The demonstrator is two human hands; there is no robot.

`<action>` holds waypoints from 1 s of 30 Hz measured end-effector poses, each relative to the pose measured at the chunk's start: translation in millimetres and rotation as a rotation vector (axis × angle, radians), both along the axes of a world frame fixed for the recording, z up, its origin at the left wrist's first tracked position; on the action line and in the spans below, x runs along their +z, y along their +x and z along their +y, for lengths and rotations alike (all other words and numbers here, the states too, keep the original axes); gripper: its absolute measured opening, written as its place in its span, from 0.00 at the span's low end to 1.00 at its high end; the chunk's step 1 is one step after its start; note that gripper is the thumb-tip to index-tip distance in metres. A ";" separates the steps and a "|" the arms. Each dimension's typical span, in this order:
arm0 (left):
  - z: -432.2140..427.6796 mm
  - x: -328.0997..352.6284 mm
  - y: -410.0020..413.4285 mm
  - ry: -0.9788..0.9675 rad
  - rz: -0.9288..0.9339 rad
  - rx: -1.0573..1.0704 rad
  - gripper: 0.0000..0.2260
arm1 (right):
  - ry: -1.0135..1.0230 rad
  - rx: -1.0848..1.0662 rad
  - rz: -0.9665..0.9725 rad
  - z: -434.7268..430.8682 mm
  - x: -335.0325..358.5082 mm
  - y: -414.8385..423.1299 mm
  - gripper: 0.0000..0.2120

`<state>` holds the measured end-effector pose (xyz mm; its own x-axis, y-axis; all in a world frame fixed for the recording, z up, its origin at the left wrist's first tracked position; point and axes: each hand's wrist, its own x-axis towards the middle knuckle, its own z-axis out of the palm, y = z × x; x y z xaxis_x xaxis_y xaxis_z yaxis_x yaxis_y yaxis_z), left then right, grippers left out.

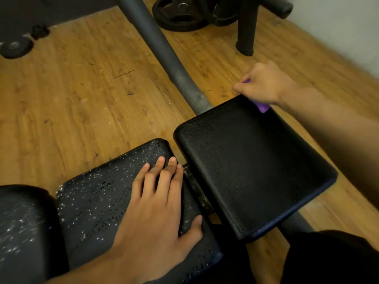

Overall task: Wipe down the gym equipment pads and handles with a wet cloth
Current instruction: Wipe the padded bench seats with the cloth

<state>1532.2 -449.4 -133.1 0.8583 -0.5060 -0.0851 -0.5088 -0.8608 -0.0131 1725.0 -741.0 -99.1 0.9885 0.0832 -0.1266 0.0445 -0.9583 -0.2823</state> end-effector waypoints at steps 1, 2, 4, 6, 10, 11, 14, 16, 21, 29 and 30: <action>-0.2 -0.5 -0.4 0.002 -0.003 -0.003 0.41 | -0.019 -0.027 -0.020 7.2 -3.7 0.4 0.20; 0.0 -0.5 -1.0 0.007 -0.003 -0.003 0.41 | -0.060 -0.020 -0.061 20.0 -5.2 -1.4 0.22; 0.7 -0.7 -1.2 0.017 -0.002 -0.001 0.41 | -0.107 0.077 -0.126 57.3 -5.4 -8.5 0.23; 0.2 -0.6 -1.2 0.029 -0.004 -0.003 0.41 | -0.073 0.211 -0.145 97.4 -7.9 -19.4 0.25; -1.2 0.5 -0.6 0.044 -0.002 -0.004 0.42 | 0.015 0.401 -0.127 114.5 -10.7 -32.7 0.22; -1.0 0.2 -0.4 0.041 -0.004 -0.006 0.41 | -0.004 0.367 -0.123 98.1 -10.1 -25.7 0.22; 0.7 -1.2 0.5 0.012 -0.014 -0.019 0.41 | -0.027 0.155 -0.115 33.7 -6.3 -4.0 0.23; 1.4 -2.1 0.8 0.002 -0.011 -0.017 0.41 | 0.019 0.063 -0.095 25.9 -7.4 -5.9 0.23; 0.5 -2.9 0.9 -0.015 -0.010 -0.011 0.41 | 0.063 0.274 -0.082 67.8 -15.4 -45.2 0.22; 3.9 -0.9 1.0 -0.049 0.010 -0.006 0.40 | 0.148 0.227 0.006 51.8 -5.6 -80.9 0.34; 4.2 0.2 1.3 -0.059 0.000 -0.002 0.40 | 0.174 0.206 -0.053 52.5 -8.7 -85.4 0.34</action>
<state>1533.5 -445.3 -132.9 0.8575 -0.5116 -0.0548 -0.5102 -0.8592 0.0377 1639.6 -688.5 -107.8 0.9533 0.2993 -0.0417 0.2525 -0.8649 -0.4338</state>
